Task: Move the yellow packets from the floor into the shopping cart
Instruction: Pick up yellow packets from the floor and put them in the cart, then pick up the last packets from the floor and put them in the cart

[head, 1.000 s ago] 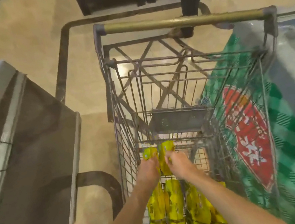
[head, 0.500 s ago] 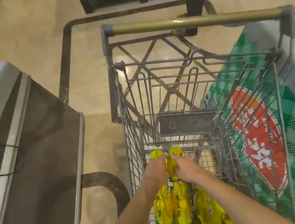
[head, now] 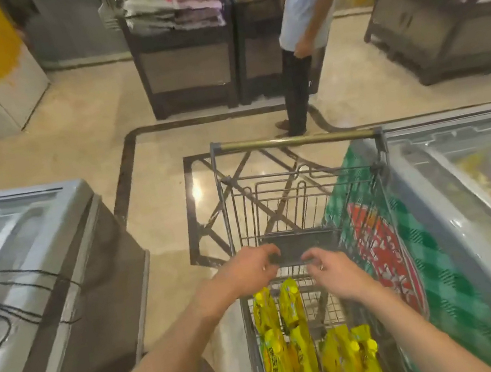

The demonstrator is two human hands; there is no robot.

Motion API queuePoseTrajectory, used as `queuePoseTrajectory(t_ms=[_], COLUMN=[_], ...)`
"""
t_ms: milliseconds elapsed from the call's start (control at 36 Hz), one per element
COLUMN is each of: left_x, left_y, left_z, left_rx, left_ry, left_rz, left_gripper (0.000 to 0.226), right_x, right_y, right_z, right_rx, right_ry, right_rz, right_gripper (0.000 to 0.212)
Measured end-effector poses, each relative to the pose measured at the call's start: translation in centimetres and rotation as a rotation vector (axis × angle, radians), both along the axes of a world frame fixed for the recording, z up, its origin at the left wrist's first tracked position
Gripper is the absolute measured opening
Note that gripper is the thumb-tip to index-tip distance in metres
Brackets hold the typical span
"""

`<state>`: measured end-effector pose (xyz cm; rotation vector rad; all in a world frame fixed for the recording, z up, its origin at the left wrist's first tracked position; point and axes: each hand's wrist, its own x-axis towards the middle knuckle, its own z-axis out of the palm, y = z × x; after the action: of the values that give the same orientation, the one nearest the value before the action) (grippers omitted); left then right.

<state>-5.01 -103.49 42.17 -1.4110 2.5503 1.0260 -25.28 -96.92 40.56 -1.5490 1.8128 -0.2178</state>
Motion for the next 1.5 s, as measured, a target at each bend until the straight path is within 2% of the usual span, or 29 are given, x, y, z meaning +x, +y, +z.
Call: queuePoseTrajectory(t_ms=[139,278,444,806,889,1056,1306,1417,1500], left_x=[-0.9,-1.4,-2.0,-8.5,-10.9,-14.2,-17.4,-17.5,-16.9], left_y=[4.2,8.1,10.2,19.2,23.2,33.1,50.1,59.3,66.0], left_z=[4.7,8.0,10.5,13.5,13.7,14.3,15.1,15.6,15.4], left_rx=[-0.075,-0.237,-0.393,-0.380,-0.366,-0.314,-0.302,-0.299,-0.307], left_ry=[-0.008,0.029,0.142,0.223,0.223,0.243,0.277,0.308,0.356], left_rz=[-0.217,-0.353,-0.502,-0.839,-0.932,-1.184,-1.500,-1.671,-1.793], left_gripper=[0.038,0.038,0.069,0.070,0.068,0.061,0.059,0.057,0.057], right_x=[1.4,2.2,1.3,-0.2,0.8,0.1,6.1,10.4,14.3], right_y=[5.9,11.8,17.7,37.1,41.9,52.9,71.2,79.2,85.9], right_z=[5.2,9.2,12.7,16.9,17.8,14.9,15.2,15.5,15.3], right_rx=[-0.064,-0.191,-0.231,-0.177,-0.214,-0.176,-0.171,-0.233,-0.198], right_ry=[0.034,0.217,0.344,0.399,0.342,0.390,0.376,0.358,0.324], right_rz=[-0.074,-0.070,-0.123,-0.549,-0.682,-0.815,-1.222,-1.433,-1.555], right_gripper=[0.029,0.033,0.050,0.049,0.047,0.050,0.047,0.045,0.047])
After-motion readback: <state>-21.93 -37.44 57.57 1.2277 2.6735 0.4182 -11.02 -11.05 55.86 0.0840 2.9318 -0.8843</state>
